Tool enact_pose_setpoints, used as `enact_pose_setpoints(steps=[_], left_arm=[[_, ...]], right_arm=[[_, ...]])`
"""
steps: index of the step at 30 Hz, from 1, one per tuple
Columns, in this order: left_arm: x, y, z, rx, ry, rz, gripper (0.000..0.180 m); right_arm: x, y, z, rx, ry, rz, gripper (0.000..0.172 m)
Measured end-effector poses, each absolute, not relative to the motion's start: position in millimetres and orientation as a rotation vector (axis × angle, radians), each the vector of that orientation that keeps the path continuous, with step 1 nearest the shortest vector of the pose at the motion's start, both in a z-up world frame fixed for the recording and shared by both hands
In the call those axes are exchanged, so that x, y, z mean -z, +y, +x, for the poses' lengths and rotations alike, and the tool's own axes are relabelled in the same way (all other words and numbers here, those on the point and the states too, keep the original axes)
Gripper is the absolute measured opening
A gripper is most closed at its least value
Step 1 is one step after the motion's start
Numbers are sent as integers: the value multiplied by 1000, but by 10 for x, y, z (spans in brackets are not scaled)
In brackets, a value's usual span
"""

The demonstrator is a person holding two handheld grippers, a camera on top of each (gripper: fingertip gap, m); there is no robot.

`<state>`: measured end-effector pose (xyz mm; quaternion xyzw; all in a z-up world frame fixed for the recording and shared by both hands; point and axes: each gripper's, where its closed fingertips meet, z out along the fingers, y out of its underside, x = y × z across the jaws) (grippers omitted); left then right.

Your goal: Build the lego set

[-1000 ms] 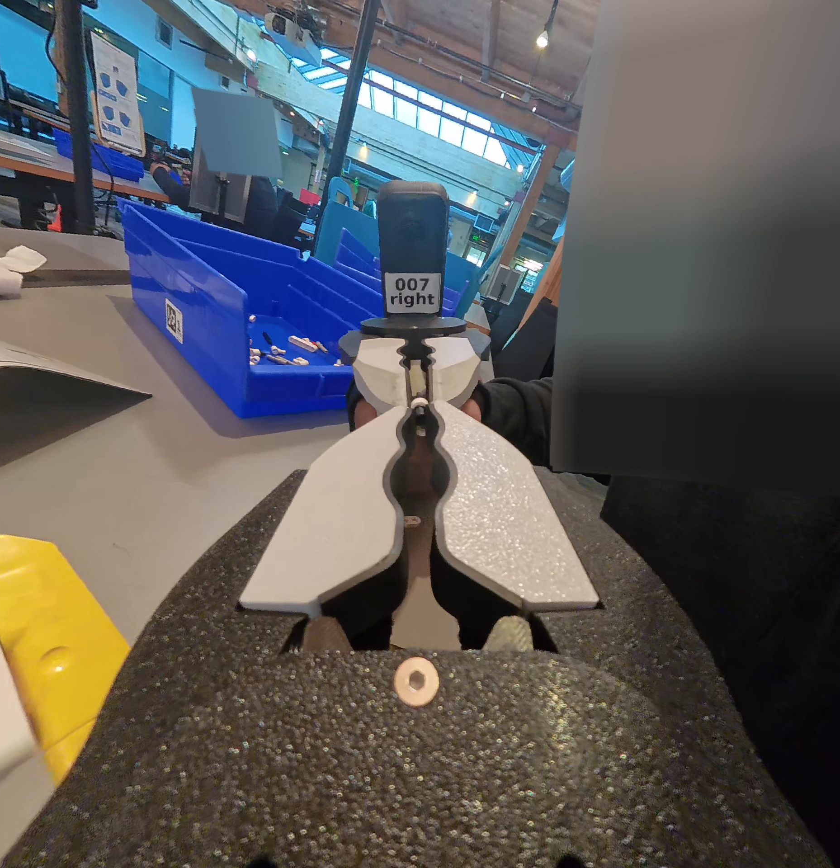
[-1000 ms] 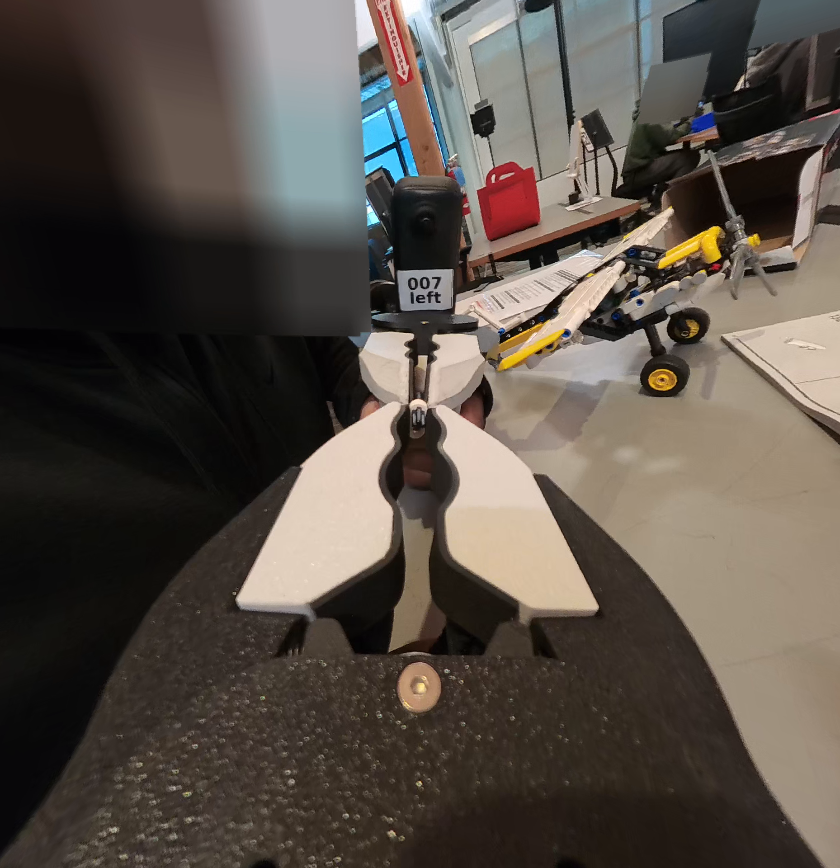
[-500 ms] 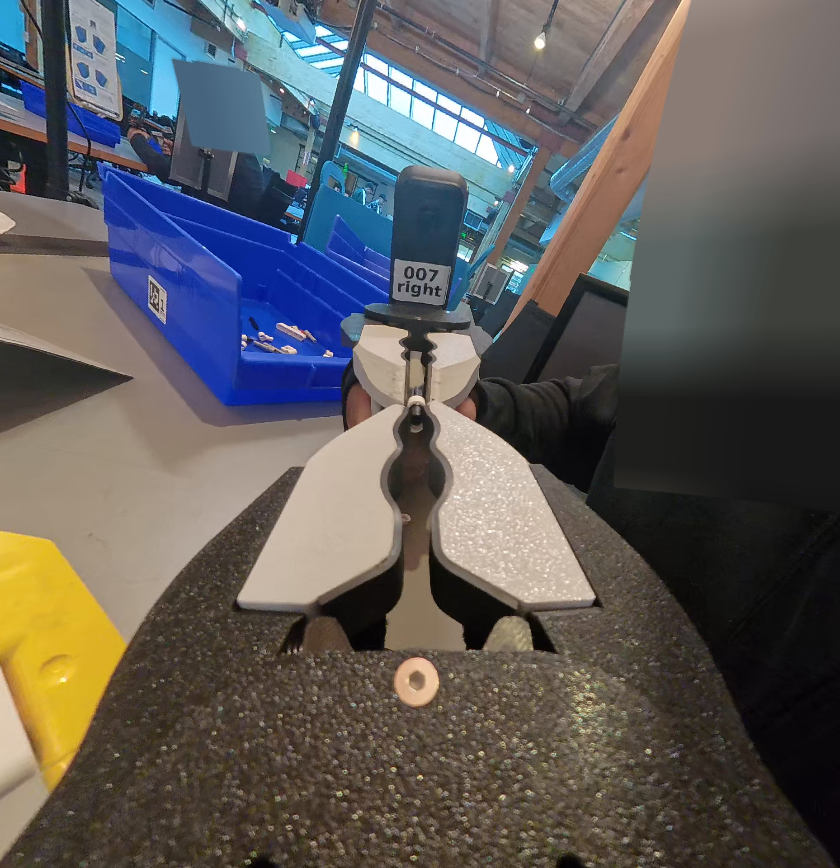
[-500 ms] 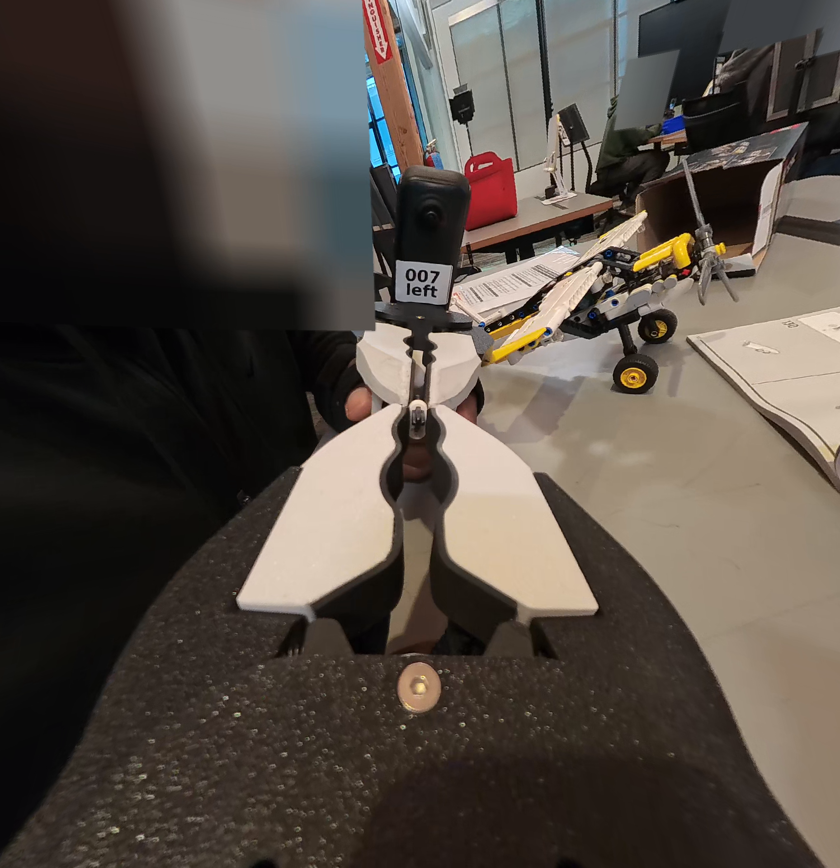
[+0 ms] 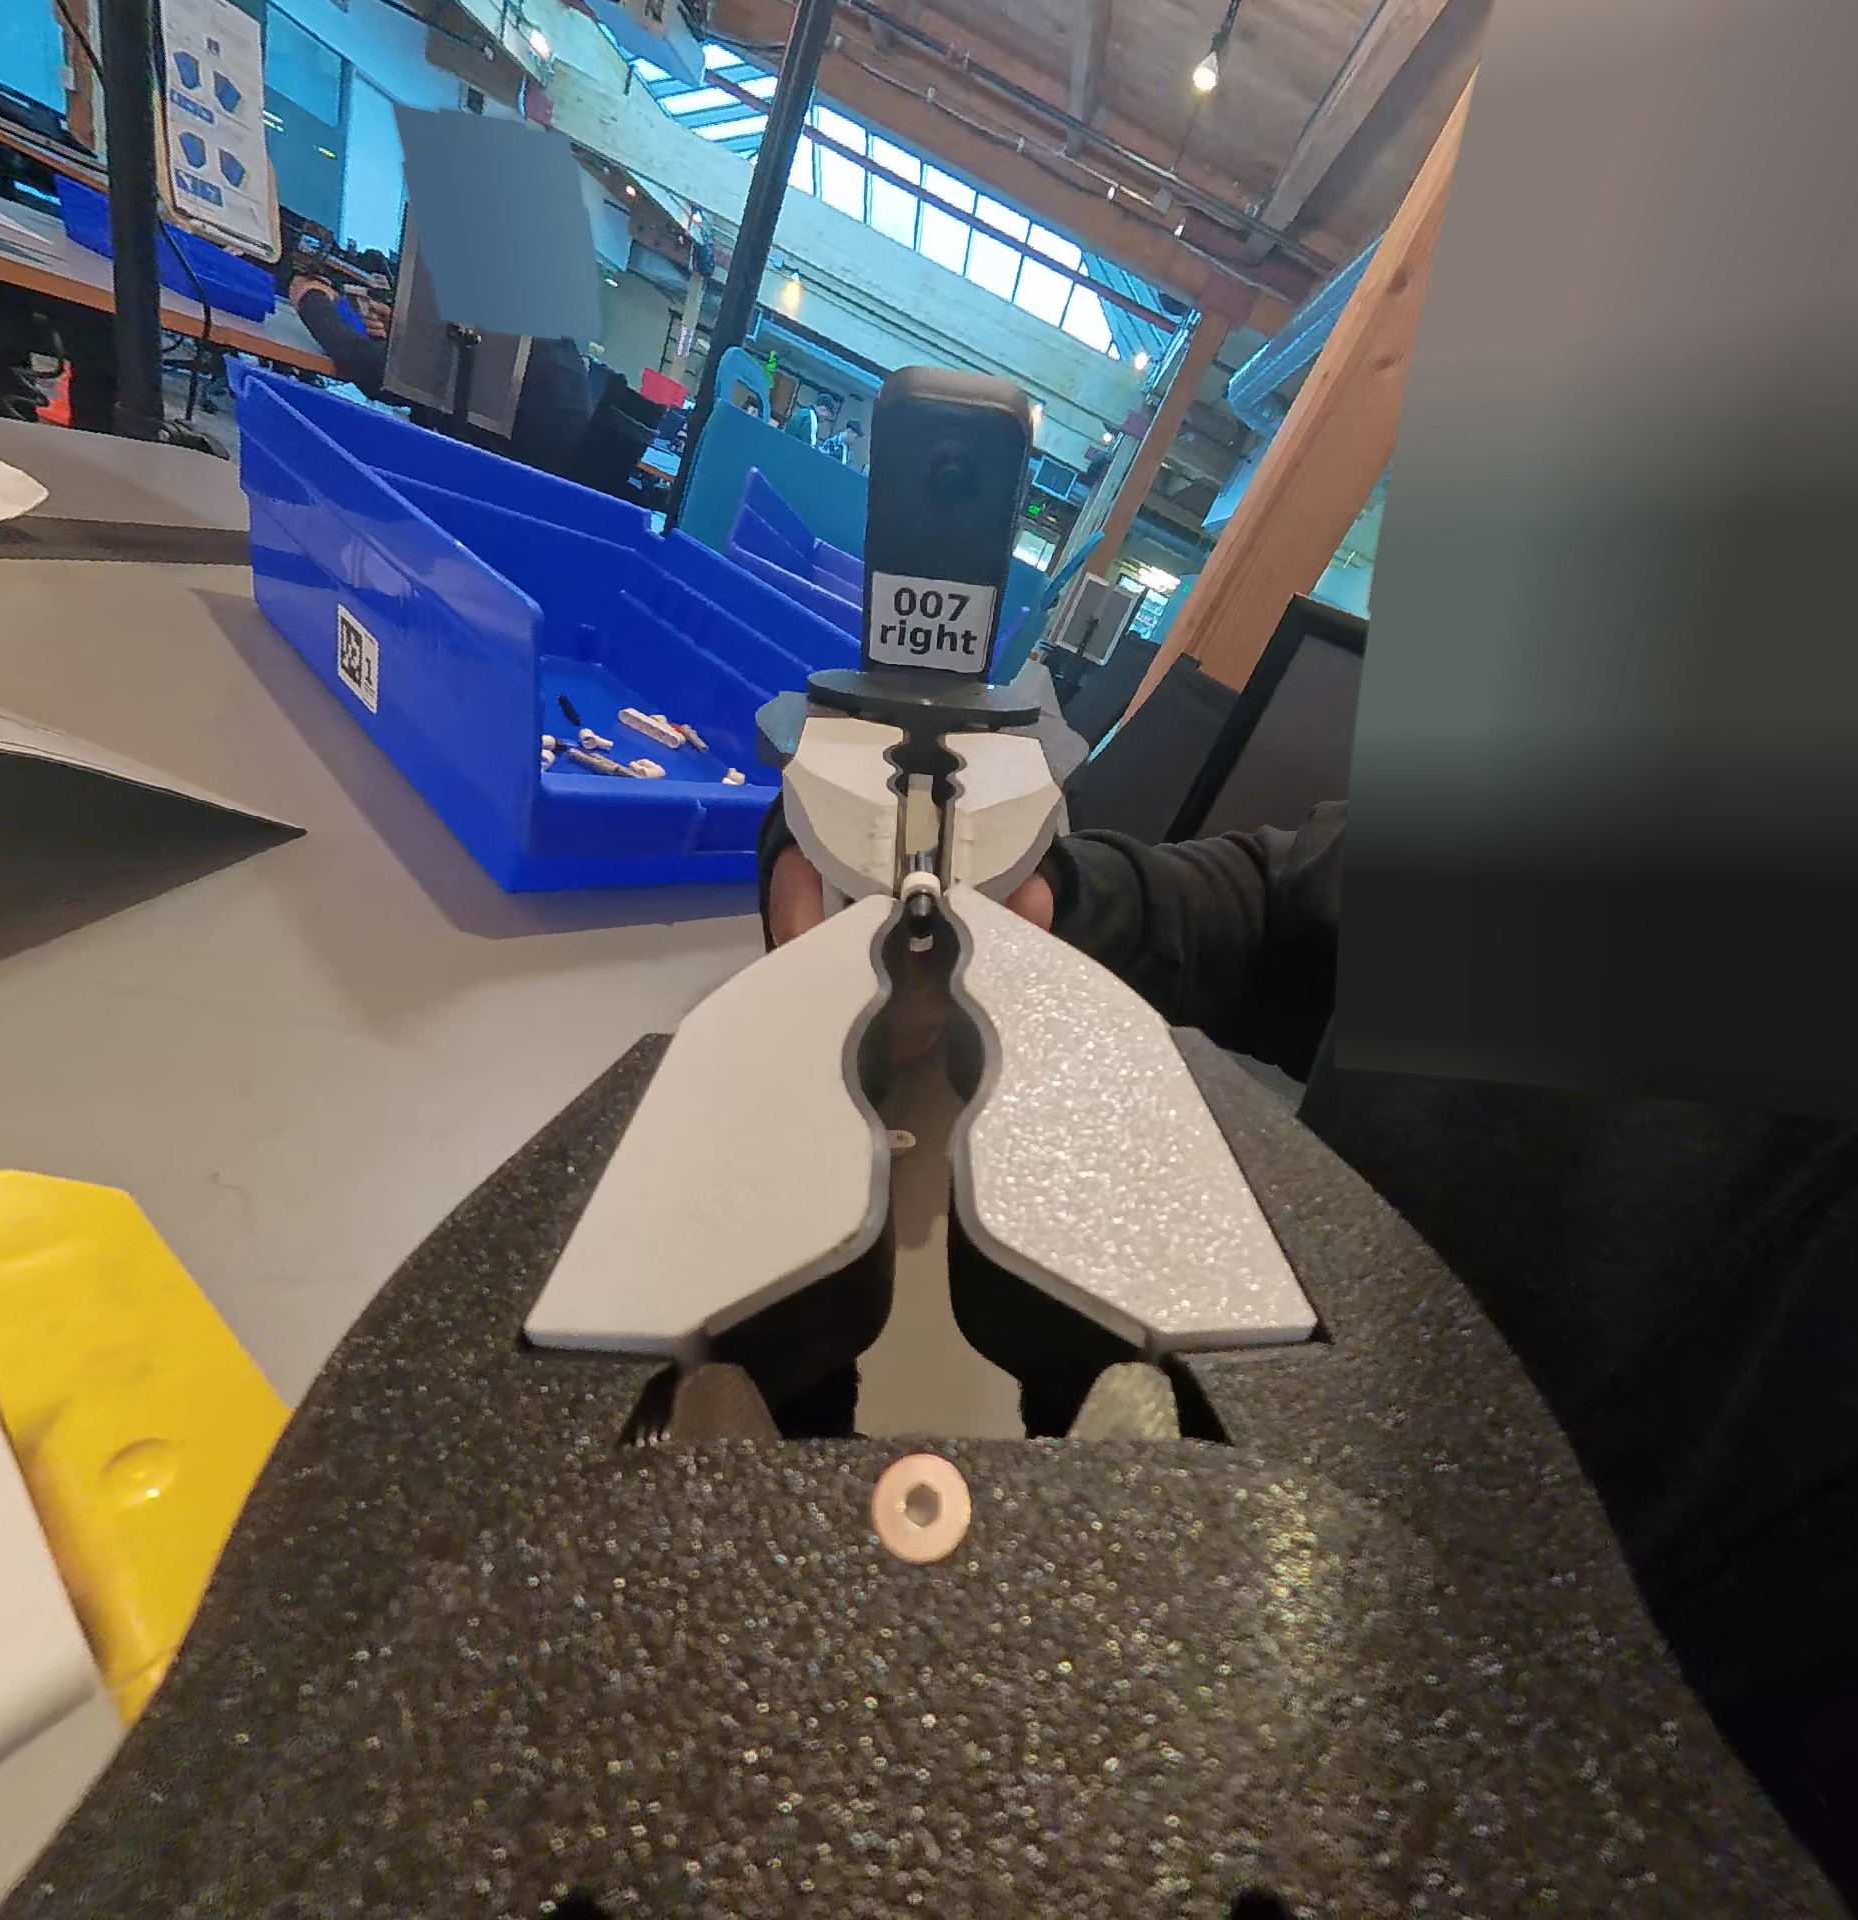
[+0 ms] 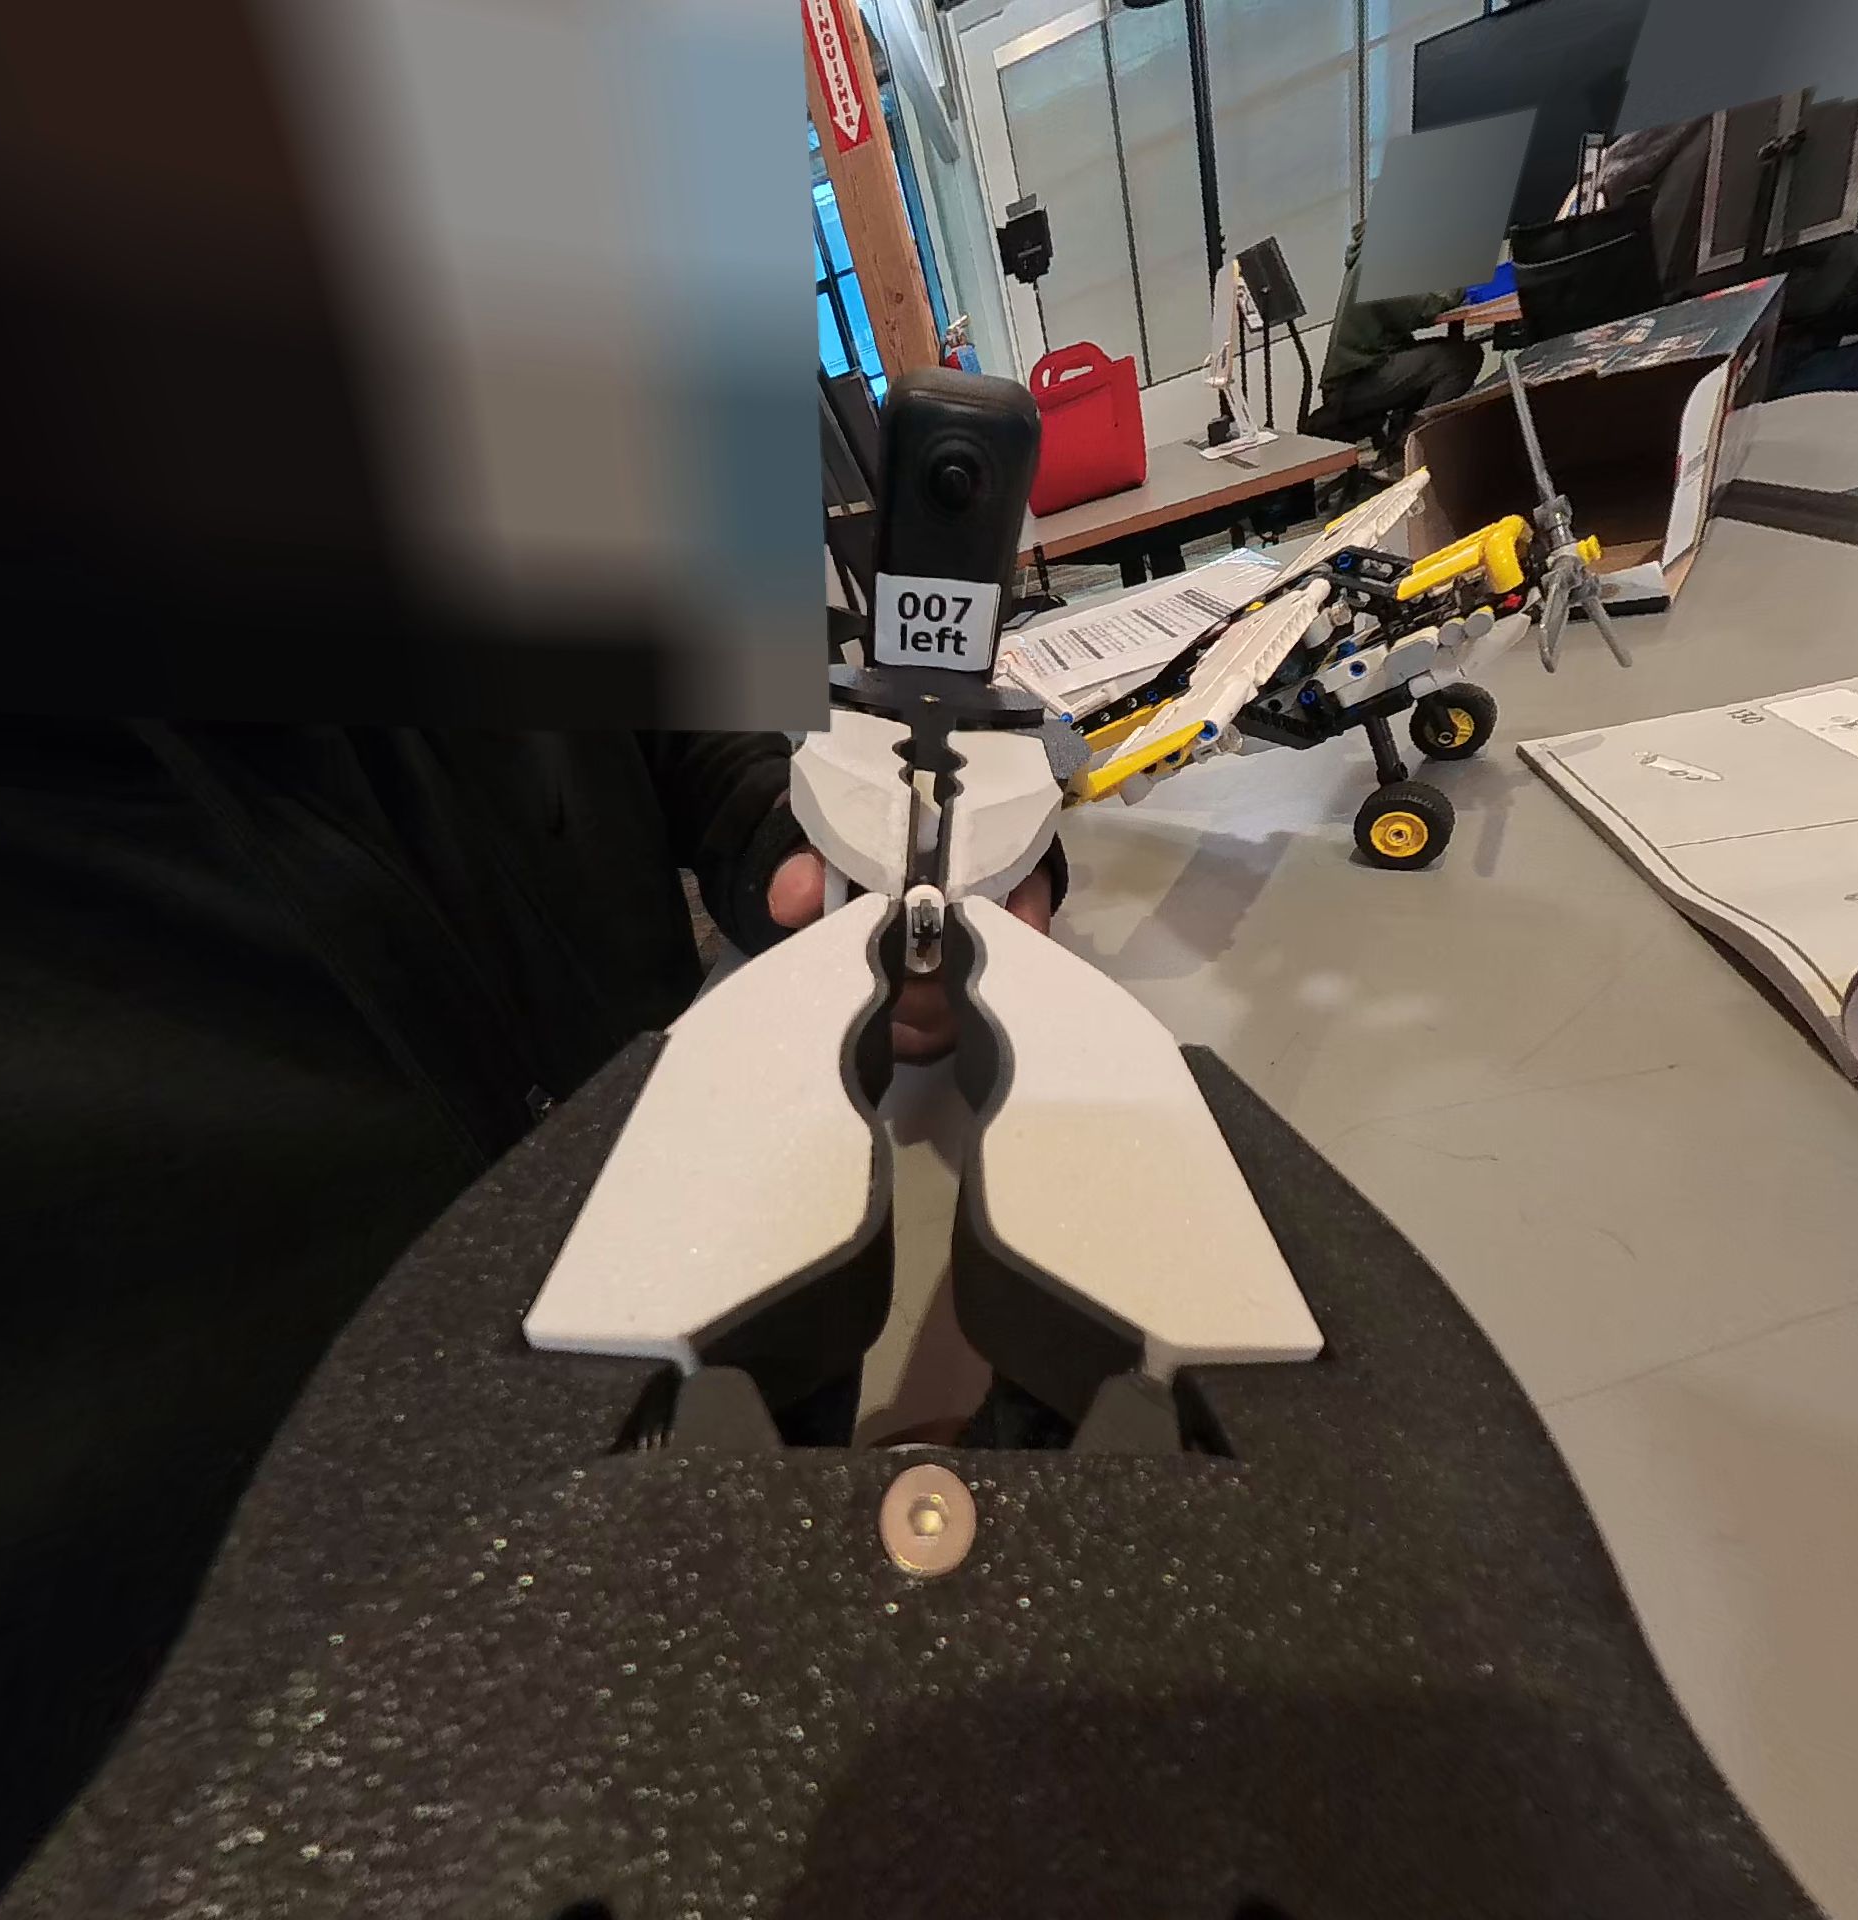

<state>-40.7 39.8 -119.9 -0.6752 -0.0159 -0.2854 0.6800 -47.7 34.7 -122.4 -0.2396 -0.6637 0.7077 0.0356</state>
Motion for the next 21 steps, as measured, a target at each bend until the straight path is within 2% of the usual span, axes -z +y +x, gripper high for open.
enact_pose_setpoints(steps=[19, 21], left_arm=[[1237, 396, -342, 637, 8, -1550, 3], [1326, 460, -286, 600, 28, -1623, 0]], right_arm=[[1312, 280, -394, -2115, -2180, -698, 6], [1466, 7, -234, -2026, -2336, -569, 0]])
